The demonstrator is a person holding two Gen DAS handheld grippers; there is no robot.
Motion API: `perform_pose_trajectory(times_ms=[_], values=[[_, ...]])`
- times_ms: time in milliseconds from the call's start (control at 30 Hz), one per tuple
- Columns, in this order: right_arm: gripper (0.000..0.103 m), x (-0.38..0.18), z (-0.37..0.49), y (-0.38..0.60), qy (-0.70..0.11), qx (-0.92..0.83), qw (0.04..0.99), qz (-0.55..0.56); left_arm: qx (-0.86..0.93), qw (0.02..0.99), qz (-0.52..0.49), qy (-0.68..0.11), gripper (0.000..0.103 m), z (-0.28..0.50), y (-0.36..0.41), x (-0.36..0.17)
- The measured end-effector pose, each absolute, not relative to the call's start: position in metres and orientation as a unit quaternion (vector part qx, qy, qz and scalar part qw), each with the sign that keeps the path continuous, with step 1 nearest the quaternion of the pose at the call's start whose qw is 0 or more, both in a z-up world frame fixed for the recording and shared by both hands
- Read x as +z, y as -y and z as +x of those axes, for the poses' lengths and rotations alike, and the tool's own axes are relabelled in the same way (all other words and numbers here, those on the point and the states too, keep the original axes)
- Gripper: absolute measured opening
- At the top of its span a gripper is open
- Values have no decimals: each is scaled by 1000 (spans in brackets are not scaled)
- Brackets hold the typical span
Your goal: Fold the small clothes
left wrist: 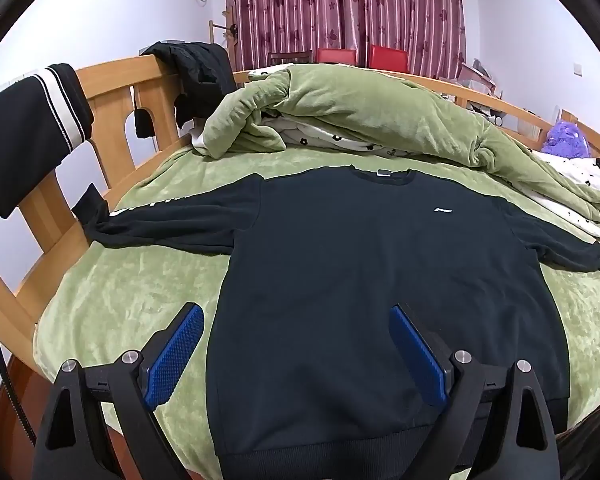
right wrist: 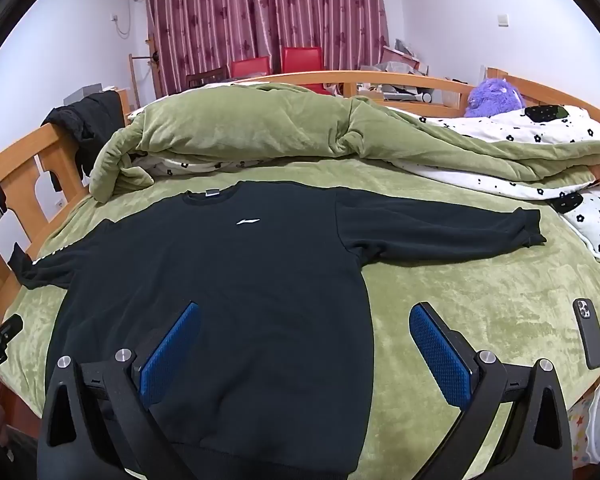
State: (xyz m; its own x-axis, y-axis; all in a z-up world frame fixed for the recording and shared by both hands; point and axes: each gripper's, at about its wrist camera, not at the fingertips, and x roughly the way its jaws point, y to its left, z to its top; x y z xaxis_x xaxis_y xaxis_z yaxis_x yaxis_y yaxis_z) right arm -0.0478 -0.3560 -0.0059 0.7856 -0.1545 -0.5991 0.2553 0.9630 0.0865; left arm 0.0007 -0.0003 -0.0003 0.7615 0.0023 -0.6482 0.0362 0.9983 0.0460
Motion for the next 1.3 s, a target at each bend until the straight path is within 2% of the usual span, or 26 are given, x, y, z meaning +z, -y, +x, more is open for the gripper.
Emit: perform_pose_trajectory(times_ms=[1300], values=[[102, -9, -48, 347, -310, -108, 941, 84, -12, 940, 14, -342, 94, -2, -9, -6]])
